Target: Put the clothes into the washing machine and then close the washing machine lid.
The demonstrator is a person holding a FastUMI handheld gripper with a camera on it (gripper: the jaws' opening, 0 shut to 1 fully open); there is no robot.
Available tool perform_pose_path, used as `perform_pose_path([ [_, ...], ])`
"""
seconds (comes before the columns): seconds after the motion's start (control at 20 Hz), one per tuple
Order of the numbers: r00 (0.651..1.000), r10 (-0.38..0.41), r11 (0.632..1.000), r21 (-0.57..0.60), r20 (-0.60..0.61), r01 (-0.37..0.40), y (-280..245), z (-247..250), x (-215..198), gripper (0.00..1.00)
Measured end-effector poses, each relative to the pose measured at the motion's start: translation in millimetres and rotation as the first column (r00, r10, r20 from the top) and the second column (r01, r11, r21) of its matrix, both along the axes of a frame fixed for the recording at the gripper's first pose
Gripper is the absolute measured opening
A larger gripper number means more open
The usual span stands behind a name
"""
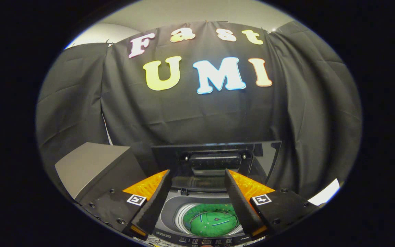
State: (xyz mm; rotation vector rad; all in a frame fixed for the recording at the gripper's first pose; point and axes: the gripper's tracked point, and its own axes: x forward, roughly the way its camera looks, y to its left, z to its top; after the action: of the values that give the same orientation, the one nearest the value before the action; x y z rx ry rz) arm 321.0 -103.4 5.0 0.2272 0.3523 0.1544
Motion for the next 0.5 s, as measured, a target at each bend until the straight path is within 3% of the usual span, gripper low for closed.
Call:
perform_pose_path([
  [0.5,0.994,0.024,0.999,-0.041,0.106,-0.019,4.3,49.8,45.0,0.96],
])
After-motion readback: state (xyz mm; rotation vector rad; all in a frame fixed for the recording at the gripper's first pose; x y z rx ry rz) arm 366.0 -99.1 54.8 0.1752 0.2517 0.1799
